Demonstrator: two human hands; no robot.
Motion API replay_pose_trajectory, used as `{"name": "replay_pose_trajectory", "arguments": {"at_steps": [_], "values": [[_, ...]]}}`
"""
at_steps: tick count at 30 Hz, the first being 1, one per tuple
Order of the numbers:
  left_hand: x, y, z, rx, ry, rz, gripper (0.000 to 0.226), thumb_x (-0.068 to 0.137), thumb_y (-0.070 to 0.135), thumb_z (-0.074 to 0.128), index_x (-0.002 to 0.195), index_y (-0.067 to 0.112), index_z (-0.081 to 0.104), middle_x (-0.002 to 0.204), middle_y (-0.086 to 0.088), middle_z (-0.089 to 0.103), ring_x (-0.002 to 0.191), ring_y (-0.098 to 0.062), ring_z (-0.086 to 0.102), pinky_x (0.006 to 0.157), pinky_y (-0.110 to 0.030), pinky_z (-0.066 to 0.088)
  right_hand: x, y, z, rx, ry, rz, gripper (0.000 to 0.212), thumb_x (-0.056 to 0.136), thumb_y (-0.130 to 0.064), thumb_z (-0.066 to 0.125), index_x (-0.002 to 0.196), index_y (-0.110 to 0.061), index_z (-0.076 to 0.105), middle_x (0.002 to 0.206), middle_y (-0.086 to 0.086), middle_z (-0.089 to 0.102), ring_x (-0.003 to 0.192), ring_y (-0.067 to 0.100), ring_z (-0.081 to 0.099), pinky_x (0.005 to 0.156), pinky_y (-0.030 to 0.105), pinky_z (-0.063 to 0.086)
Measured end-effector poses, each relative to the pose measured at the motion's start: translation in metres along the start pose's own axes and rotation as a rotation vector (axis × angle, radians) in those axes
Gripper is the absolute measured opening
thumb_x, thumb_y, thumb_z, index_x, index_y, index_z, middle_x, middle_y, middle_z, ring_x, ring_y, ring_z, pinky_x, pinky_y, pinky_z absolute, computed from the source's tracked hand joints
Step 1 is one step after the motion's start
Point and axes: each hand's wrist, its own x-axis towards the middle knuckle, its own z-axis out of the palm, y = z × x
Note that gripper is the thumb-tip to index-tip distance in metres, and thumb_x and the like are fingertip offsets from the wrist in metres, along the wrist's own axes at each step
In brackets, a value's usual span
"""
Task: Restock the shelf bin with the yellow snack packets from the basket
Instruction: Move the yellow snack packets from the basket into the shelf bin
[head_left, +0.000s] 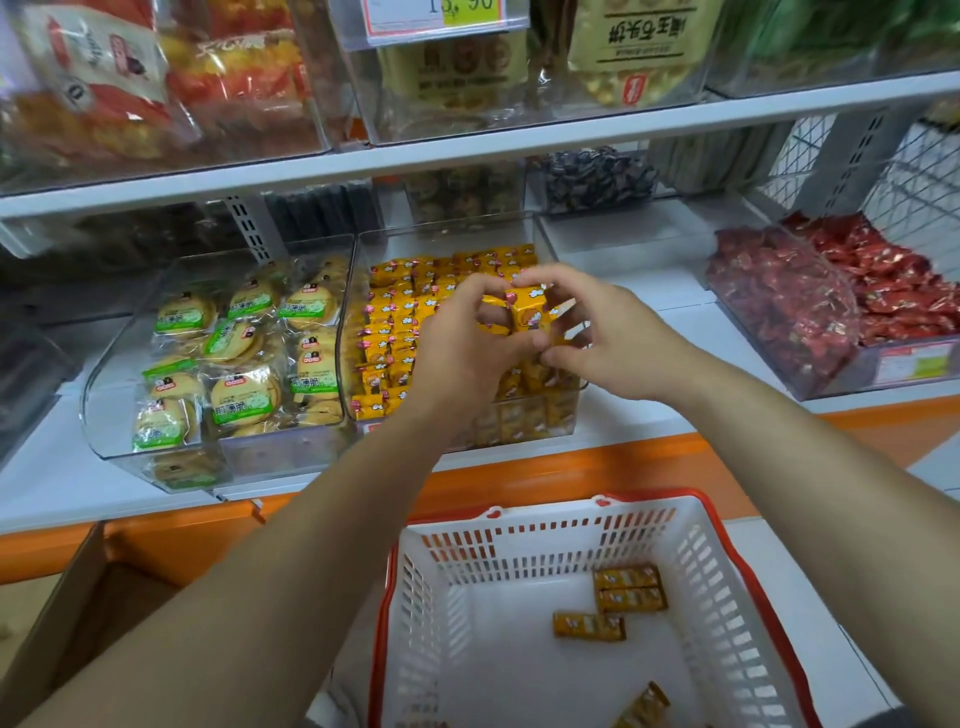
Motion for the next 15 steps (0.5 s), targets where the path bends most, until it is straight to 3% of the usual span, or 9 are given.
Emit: {"name": "replay_pose_trajectory", "arguments": {"at_steps": [2, 4, 7, 10, 12, 15], "values": [[0.004, -0.006, -0.003, -0.061, -0.011, -0.017, 0.045, 0.08, 0.022, 0.085, 0.117, 0.032, 0.061, 0.095, 0.01, 0.073, 0.085, -0.015, 0.071, 0.073, -0.033, 0.06, -0.001, 0.005, 0.001, -0.015, 0.082, 0.049, 0.063, 0.08, -0.009, 0.077, 0.121, -0.047, 0.048, 0.104, -0.018, 0.057, 0.083, 0.006, 0.063, 0.068, 0.029, 0.057], [0.009, -0.015, -0.007, -0.054, -0.007, -0.031, 0.034, 0.09, 0.02, 0.077, 0.119, 0.03, 0.063, 0.094, 0.007, 0.076, 0.083, -0.013, 0.073, 0.07, -0.03, 0.061, -0.001, 0.008, 0.002, -0.037, 0.128, 0.08, 0.062, 0.079, -0.012, 0.081, 0.116, -0.049, 0.047, 0.104, -0.014, 0.058, 0.085, 0.007, 0.063, 0.07, 0.033, 0.058], [0.021, -0.03, -0.008, 0.192, -0.035, 0.001, 0.018, 0.098, 0.015, 0.064, 0.101, 0.032, 0.069, 0.093, 0.008, 0.072, 0.08, -0.014, 0.065, 0.06, -0.027, 0.054, -0.002, 0.006, 0.006, -0.249, 0.072, 0.016, 0.058, 0.078, -0.021, 0.082, 0.119, -0.044, 0.047, 0.104, -0.013, 0.061, 0.093, 0.013, 0.061, 0.072, 0.033, 0.053], [0.04, -0.035, -0.006, 0.373, -0.203, 0.074, 0.014, 0.096, 0.018, 0.066, 0.099, 0.031, 0.071, 0.096, 0.008, 0.07, 0.083, -0.009, 0.06, 0.064, -0.022, 0.048, -0.006, 0.003, 0.012, -0.555, 0.062, -0.031, 0.052, 0.077, -0.033, 0.082, 0.116, -0.043, 0.049, 0.089, -0.015, 0.052, 0.091, 0.018, 0.053, 0.069, 0.032, 0.041], [0.054, -0.035, -0.005, 0.448, -0.323, 0.115, 0.01, 0.094, 0.019, 0.069, 0.1, 0.025, 0.075, 0.094, 0.008, 0.07, 0.084, -0.009, 0.06, 0.067, -0.023, 0.05, -0.008, 0.006, 0.012, -0.631, 0.011, -0.018, 0.043, 0.079, -0.037, 0.078, 0.114, -0.043, 0.055, 0.095, -0.013, 0.06, 0.097, 0.019, 0.052, 0.07, 0.032, 0.039], [0.068, -0.038, -0.001, 0.481, -0.423, 0.099, 0.009, 0.089, 0.017, 0.075, 0.091, 0.025, 0.077, 0.079, 0.016, 0.064, 0.076, -0.004, 0.058, 0.062, -0.018, 0.046, -0.012, 0.009, 0.008, -0.535, -0.031, -0.009, 0.032, 0.084, -0.042, 0.072, 0.115, -0.039, 0.067, 0.109, -0.014, 0.066, 0.103, 0.016, 0.053, 0.083, 0.035, 0.046]]}}
